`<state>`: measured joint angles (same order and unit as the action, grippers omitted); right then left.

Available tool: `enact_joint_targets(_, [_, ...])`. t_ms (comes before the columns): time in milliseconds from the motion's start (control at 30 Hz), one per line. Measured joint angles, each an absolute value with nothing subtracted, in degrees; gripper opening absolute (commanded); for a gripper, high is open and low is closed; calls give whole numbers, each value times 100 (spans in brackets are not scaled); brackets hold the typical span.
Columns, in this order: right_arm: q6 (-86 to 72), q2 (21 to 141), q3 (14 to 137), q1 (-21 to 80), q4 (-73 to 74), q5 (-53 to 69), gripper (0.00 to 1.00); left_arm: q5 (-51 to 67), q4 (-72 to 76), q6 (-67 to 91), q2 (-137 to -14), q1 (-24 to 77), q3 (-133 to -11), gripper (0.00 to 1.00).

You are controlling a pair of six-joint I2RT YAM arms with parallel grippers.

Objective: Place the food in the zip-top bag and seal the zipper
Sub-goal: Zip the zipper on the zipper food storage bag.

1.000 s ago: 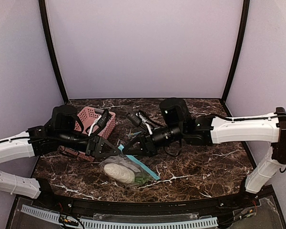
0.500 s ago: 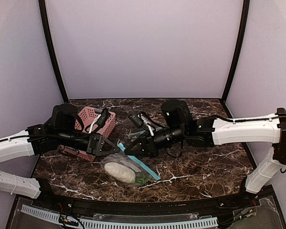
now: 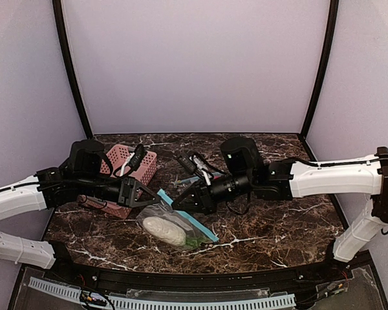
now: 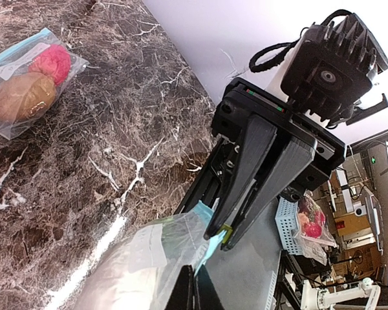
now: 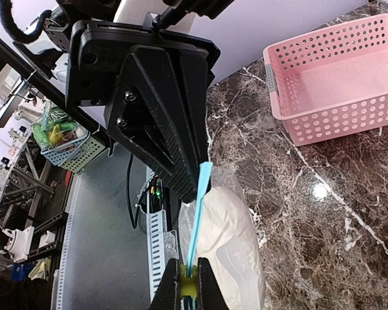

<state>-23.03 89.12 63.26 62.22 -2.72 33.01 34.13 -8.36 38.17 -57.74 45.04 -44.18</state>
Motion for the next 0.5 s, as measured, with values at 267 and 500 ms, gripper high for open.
enact_joint_targets(267, [-2305,8838,6211,6222,-272,3170,0,3343,-899,3848,-5743,4366,-4416,1])
enact_joint_targets(500, [-2316,8742,6055,6222,-270,3089,0,3330,-1007,3924,-5660,4191,-4416,1])
